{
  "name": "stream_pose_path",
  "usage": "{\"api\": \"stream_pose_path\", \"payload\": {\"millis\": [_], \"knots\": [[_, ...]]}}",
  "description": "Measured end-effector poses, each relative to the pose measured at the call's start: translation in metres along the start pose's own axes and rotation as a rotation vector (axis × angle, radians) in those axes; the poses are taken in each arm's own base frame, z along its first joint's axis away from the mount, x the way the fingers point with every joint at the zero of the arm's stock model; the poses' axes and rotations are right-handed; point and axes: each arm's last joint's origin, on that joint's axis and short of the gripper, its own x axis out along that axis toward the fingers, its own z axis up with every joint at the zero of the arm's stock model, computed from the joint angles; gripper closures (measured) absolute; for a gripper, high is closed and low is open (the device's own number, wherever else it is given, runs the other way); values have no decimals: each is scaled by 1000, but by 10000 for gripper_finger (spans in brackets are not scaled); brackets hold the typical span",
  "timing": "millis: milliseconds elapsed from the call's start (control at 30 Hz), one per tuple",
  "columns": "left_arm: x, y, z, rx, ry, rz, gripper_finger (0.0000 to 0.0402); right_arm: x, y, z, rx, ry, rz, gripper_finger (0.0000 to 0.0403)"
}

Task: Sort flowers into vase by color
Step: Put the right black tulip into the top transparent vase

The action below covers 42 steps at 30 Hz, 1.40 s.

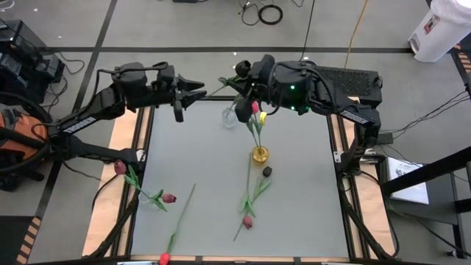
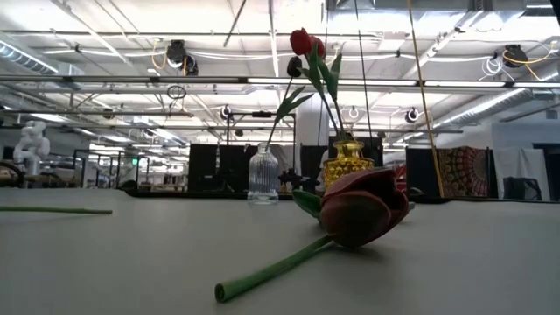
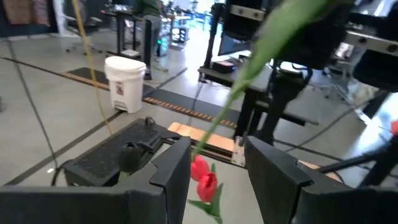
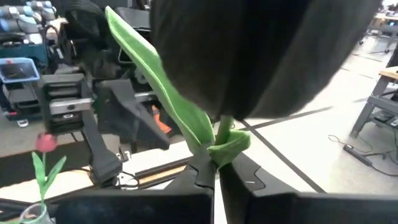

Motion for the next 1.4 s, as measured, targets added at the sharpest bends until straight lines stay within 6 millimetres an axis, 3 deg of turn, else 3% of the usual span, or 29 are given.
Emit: {"api": "stream_pose_path", "payload": {"millis": [367,800,1400], "knots": [[27,4,-11,78,65,-40,245,4,-2,-2,8,9,11,403],[27,2,-2,102,-32,-62,245,4,-2,-5,29,46,9,403],[39,-16,-9,105,-3,-140,245,3,3,-7,97,76,118,403]]}}
